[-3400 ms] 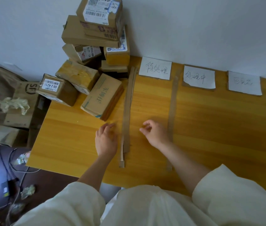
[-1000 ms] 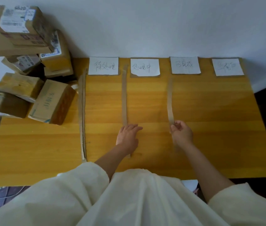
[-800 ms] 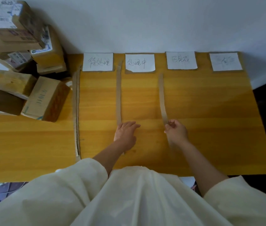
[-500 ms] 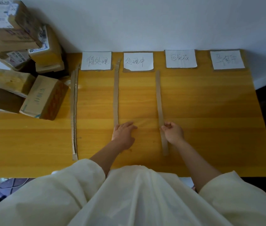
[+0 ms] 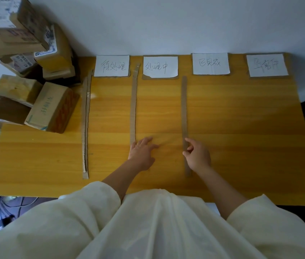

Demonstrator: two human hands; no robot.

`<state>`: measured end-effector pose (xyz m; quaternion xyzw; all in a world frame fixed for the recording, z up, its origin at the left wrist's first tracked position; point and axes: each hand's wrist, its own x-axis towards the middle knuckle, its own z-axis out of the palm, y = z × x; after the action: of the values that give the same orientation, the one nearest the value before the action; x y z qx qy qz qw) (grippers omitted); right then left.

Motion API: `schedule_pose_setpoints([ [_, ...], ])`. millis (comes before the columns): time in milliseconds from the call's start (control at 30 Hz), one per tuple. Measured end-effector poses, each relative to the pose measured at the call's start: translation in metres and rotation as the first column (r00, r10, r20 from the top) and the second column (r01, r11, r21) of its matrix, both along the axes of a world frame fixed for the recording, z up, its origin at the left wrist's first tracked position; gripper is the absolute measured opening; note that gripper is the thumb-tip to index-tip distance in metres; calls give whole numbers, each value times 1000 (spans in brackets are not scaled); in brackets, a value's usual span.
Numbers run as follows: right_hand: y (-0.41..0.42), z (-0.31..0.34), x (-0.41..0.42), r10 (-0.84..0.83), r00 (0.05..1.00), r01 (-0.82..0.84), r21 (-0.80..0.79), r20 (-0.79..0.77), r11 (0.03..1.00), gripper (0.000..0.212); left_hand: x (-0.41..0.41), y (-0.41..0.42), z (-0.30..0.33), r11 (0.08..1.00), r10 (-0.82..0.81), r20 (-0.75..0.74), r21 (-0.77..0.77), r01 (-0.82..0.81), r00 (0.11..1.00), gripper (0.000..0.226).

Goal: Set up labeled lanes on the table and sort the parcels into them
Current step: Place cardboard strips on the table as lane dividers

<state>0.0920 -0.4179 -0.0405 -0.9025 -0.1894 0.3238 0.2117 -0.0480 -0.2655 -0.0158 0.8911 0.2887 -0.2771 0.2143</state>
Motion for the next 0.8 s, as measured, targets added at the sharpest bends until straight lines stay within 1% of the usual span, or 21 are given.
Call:
schedule_pose_setpoints([
  [267,11,-2,13,3,1000,-3,12,3,1000,53,3,1,2,1000,14,-11,-8,-14,1000,55],
  [700,18,1,20,13,1000,-13,-20,5,1000,51,6,3,3,1000,12,-25,-2,-12,1000,54],
  [800,20,4,18,-6,1000,6,-22,15,1000,49,5,4,4,1000,9,-16,-16,-10,1000,55],
])
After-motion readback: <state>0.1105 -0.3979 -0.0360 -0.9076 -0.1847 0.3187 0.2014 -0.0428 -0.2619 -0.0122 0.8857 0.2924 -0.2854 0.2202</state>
